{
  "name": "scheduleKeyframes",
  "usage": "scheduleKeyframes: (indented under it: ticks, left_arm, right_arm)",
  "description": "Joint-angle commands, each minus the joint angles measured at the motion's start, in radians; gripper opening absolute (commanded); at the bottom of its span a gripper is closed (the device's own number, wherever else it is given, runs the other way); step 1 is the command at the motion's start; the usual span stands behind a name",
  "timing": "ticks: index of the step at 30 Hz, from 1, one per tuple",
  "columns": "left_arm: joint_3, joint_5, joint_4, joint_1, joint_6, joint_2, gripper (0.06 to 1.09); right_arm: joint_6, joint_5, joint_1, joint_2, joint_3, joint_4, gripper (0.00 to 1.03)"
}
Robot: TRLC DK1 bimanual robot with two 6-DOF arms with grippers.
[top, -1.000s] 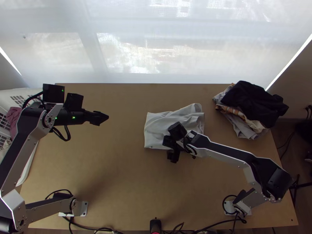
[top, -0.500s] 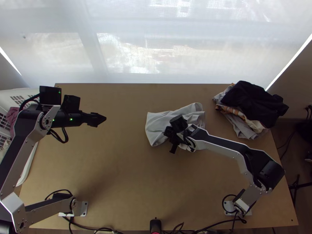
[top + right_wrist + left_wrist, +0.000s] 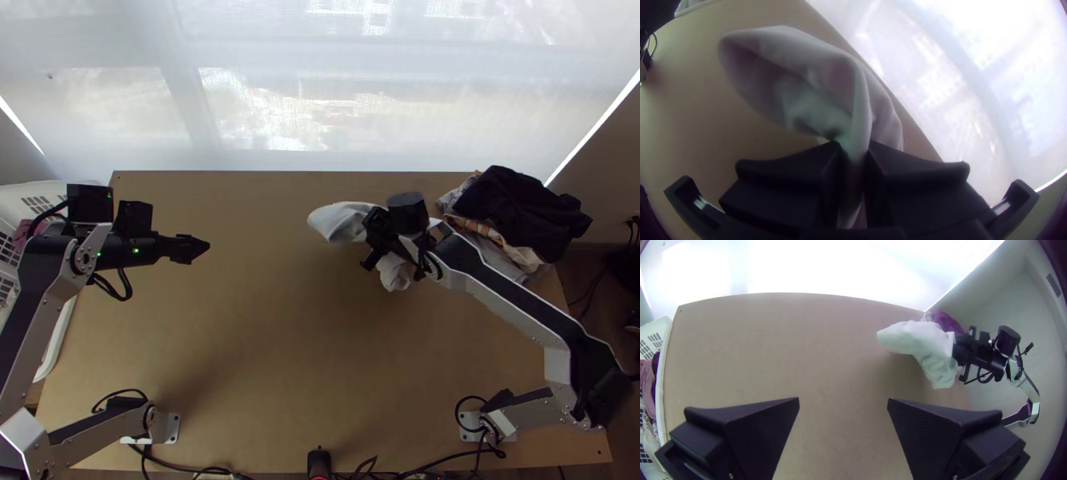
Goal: Fold the t-shirt
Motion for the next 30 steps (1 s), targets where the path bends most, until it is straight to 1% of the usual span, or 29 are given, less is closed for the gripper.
scheduleKeyframes:
  ticks: [1,5,10,16,23,30]
  left_arm:
    - [-0.028,0.001,0.000,0.019,-0.015,-0.035,1.03]
    - [-0.034,0.001,-0.003,0.025,-0.019,-0.050,1.03]
    - [-0.049,0.001,-0.009,0.033,-0.019,-0.064,1.03]
    - [-0.064,-0.001,-0.012,0.037,-0.016,-0.075,1.03]
    - [-0.097,-0.001,-0.014,0.045,-0.011,-0.092,1.03]
    - [-0.115,-0.001,-0.012,0.045,-0.007,-0.098,1.03]
  right_arm:
    - [0.016,-0.001,-0.059,-0.107,0.089,-0.065,0.03]
    - [0.024,-0.001,-0.093,-0.154,0.100,-0.083,0.03]
    - [0.024,-0.001,-0.181,-0.191,0.126,-0.089,0.03]
    - [0.004,-0.014,-0.385,-0.202,0.178,-0.089,0.03]
    - [-0.045,-0.113,-0.653,-0.170,0.244,-0.069,0.03]
    - [-0.083,-0.219,-0.925,-0.048,0.411,-0.065,0.03]
